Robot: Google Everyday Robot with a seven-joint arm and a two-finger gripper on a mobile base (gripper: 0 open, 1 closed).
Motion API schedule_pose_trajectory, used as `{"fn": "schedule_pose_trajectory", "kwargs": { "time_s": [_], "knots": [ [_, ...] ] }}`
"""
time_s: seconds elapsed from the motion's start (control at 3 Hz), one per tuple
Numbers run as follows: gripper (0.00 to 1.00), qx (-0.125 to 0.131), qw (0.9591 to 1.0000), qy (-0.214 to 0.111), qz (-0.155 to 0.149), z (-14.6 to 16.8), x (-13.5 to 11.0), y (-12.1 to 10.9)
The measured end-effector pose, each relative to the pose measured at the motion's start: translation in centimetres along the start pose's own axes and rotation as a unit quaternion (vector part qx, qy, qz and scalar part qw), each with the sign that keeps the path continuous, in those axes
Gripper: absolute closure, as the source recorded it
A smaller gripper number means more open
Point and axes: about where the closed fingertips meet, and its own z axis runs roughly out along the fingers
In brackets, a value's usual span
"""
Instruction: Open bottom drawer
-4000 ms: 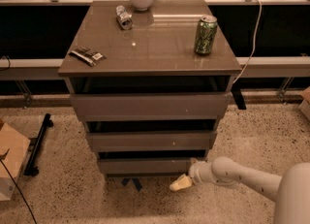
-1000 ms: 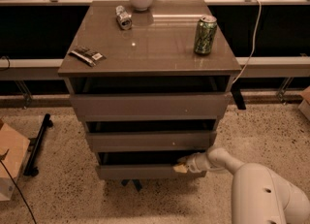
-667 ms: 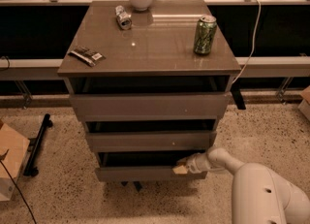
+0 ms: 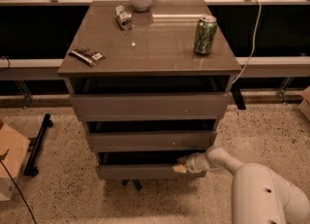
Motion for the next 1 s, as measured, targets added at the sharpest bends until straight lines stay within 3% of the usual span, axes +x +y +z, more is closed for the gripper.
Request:
{"fn": "schedule_pose_trajectory", "kwargs": {
  "time_s": [0.33, 0.67, 1.0],
  "knots": [
    [0.0, 0.006, 0.9996, 0.022, -0.019, 0.5, -0.1, 0.1],
    [0.0, 0.015, 0.9983, 0.046, -0.033, 0.8, 0.2, 0.1],
    [0.19, 0.022, 0.9958, 0.079, -0.041, 1.2, 1.2, 0.3]
  ]
}}
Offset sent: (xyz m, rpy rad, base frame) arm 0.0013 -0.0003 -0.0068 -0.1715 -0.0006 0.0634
